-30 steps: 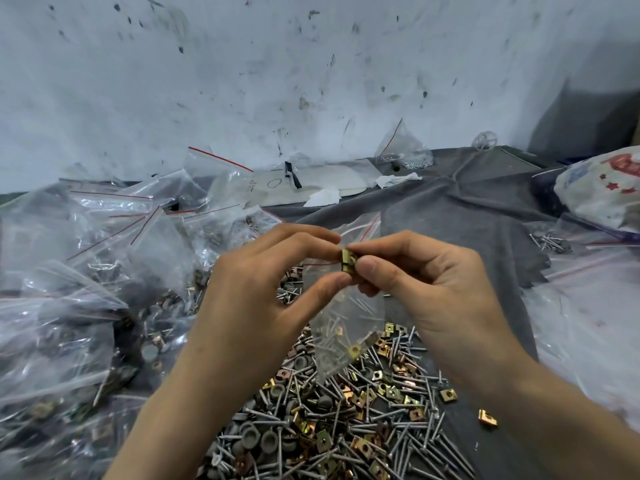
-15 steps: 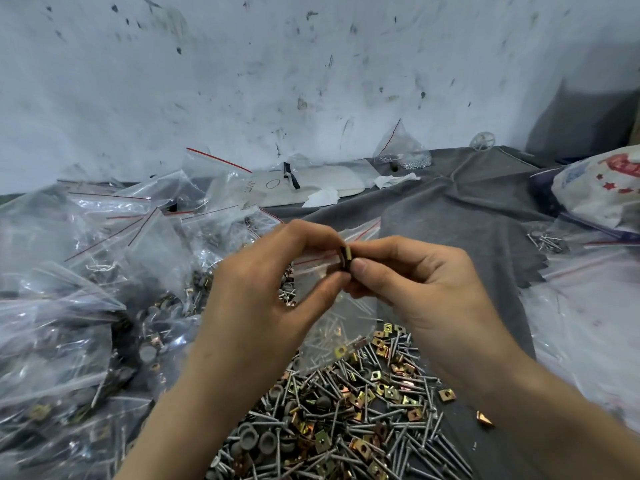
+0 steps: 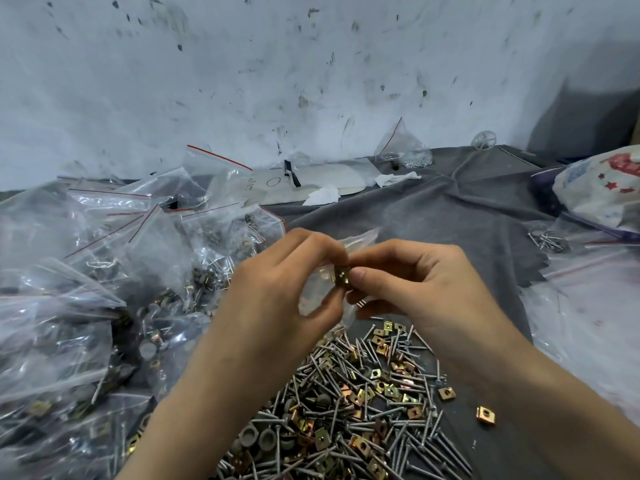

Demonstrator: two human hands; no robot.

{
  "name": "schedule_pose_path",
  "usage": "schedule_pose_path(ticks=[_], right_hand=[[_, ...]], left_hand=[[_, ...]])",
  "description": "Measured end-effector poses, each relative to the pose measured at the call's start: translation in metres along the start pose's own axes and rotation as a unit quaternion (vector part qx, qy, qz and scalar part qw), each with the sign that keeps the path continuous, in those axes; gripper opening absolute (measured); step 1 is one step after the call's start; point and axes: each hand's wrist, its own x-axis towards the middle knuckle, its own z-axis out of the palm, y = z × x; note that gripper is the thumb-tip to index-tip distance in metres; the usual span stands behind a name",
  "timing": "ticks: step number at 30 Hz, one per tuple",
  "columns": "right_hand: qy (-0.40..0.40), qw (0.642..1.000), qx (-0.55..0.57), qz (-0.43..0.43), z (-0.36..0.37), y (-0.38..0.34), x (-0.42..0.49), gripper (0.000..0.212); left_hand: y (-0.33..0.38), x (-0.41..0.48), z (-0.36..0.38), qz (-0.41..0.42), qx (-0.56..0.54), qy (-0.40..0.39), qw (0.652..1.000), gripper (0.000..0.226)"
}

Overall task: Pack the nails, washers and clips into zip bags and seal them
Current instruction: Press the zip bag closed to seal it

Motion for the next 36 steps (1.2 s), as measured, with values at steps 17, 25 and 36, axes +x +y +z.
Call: schedule_pose_path(ticks=[17, 25, 36], right_hand=[[-0.018, 0.974, -0.166, -0.154, -0.0102, 0.0039, -0.0014, 0.021], [-0.001, 0.918, -0.302, -0.258, -0.0051, 0.0006, -0.0038, 0.012], [-0.03, 0.951, -0.204, -0.232, -0.0082, 0.0022, -0.0021, 0.01]], left_hand=[[0.0, 0.0002, -0.0045, -0.046, -0.064, -0.035, 0.996, 0.022], [-0.0003, -0.0013, -0.0072, -0.035, -0.061, -0.075, 0.995, 0.022], [0.0041, -0.0016, -0.007, -0.058, -0.137, -0.076, 0.986, 0.021]])
